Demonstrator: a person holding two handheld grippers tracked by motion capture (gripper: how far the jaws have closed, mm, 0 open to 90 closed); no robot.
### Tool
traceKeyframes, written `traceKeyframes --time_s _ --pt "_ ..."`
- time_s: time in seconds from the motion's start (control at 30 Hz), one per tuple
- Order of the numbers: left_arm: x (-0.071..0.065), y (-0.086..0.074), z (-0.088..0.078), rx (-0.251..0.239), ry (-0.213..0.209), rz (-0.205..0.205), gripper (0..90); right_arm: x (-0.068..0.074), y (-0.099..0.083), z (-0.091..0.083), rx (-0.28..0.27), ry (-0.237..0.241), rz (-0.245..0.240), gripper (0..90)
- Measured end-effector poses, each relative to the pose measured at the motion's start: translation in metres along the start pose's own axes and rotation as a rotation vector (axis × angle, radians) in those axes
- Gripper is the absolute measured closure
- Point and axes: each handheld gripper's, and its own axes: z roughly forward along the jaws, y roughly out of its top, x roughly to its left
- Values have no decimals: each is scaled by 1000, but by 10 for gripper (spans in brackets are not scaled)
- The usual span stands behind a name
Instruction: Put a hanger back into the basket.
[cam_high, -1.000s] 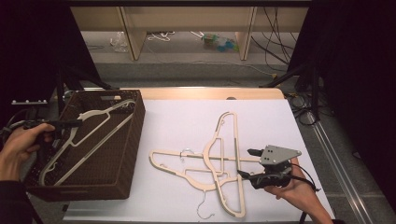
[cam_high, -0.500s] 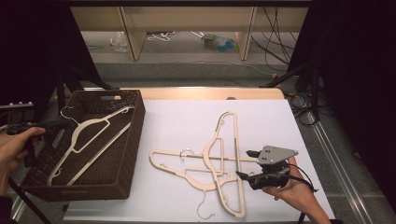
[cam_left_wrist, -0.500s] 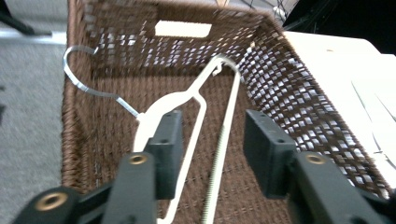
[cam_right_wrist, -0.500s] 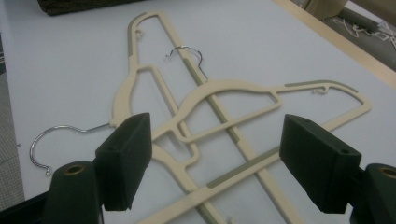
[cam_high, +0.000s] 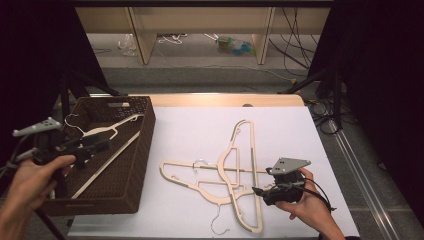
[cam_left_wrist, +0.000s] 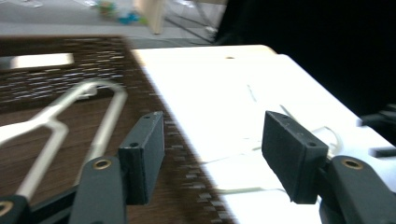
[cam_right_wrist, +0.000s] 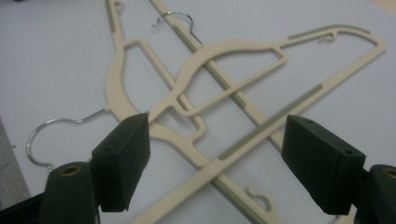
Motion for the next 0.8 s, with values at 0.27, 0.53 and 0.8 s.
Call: traceKeyframes --time_s 0.27,0.53,0.8 --pt "-66 -26 39 38 -169 47 357 -2 -6 10 37 1 67 239" --pt "-111 -61 76 91 -270 96 338 -7 -9 18 38 -12 115 241" --pt "-122 -95 100 115 -291 118 299 -15 -11 25 52 -16 123 241"
